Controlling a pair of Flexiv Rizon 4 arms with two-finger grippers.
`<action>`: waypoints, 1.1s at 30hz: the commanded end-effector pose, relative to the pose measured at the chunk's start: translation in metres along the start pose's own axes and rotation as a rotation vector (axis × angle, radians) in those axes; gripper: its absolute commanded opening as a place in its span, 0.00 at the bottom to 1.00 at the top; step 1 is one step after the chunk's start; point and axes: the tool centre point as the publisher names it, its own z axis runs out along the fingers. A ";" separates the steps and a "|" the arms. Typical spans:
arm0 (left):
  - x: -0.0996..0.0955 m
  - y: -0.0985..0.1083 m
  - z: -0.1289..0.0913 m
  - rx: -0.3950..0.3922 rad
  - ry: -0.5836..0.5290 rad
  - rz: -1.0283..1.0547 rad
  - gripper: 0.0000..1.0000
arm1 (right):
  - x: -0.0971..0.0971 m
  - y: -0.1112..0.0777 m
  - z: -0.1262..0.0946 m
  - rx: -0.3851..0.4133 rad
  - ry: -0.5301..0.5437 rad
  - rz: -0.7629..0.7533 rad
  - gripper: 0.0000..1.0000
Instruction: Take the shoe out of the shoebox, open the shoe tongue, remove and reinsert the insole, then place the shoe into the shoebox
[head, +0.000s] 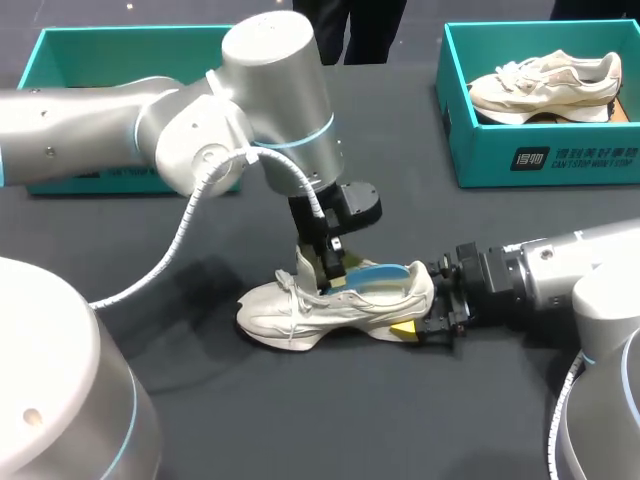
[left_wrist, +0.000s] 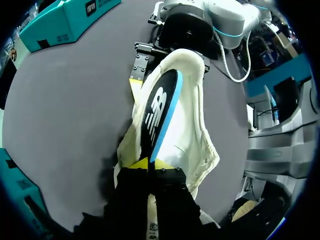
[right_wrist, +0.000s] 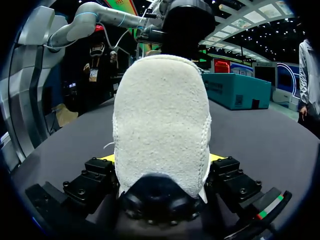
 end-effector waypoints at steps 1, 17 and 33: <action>0.006 0.002 -0.006 0.025 -0.011 0.011 0.00 | 0.002 -0.001 0.001 0.005 0.000 0.001 0.00; 0.011 0.003 -0.021 0.103 -0.017 -0.002 0.00 | 0.002 -0.001 0.001 0.005 0.000 0.001 0.00; 0.022 -0.037 -0.023 0.119 -0.104 0.002 0.00 | 0.002 -0.001 0.001 0.005 0.000 0.001 0.00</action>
